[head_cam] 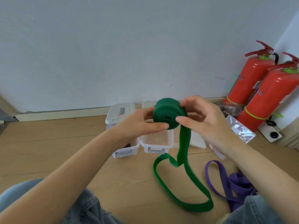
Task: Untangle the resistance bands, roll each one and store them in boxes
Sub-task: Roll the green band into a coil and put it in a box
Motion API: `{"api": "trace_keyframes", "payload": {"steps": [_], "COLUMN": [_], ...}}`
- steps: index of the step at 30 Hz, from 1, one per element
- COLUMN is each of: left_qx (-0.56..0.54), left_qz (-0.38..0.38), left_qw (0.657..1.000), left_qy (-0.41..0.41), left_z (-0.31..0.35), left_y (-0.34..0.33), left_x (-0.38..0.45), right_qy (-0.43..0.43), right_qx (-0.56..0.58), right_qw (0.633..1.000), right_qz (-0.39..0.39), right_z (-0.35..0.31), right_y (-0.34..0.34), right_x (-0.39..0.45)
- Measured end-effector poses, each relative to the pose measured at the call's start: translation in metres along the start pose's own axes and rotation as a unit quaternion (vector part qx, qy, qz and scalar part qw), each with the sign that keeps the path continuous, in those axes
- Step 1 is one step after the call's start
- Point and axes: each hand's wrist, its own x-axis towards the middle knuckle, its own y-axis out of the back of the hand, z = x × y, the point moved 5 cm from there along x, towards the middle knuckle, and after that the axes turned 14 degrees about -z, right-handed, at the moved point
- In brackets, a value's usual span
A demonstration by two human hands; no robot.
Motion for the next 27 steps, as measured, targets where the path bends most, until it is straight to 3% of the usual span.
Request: {"api": "trace_keyframes", "payload": {"steps": [3, 5, 8, 11, 14, 18, 23, 27], "left_qx": [0.090, 0.185, 0.245, 0.110, -0.048, -0.148, 0.042, 0.056], "left_qz": [-0.040, -0.064, -0.025, 0.008, 0.029, 0.001, -0.030, -0.049], "left_qw": [0.995, 0.980, 0.969, 0.993, 0.996, 0.987, 0.999, 0.997], "left_qy": [0.009, 0.023, 0.017, -0.031, -0.074, -0.069, -0.012, -0.005], "left_z": [0.006, 0.004, 0.002, 0.010, 0.014, 0.007, 0.008, 0.008], "left_y": [0.003, -0.004, -0.004, 0.006, 0.015, 0.005, 0.005, -0.002], "left_x": [-0.002, 0.000, 0.001, -0.004, -0.007, -0.005, -0.006, -0.007], "right_qy": [0.024, 0.006, -0.008, -0.024, -0.018, 0.004, 0.010, 0.002], "right_qx": [-0.250, -0.302, -0.211, 0.033, 0.126, 0.136, 0.052, 0.065], "right_qw": [0.965, 0.947, 0.971, 0.998, 0.992, 0.991, 0.998, 0.996], "right_qz": [-0.081, -0.112, -0.112, -0.050, -0.026, 0.003, -0.016, -0.053], "right_z": [-0.005, -0.001, 0.002, 0.006, 0.009, 0.004, 0.000, -0.001], "right_y": [-0.005, -0.011, -0.014, -0.005, -0.007, -0.007, -0.003, -0.007], "right_x": [-0.001, -0.003, -0.003, -0.003, -0.004, -0.003, -0.002, -0.004]}}
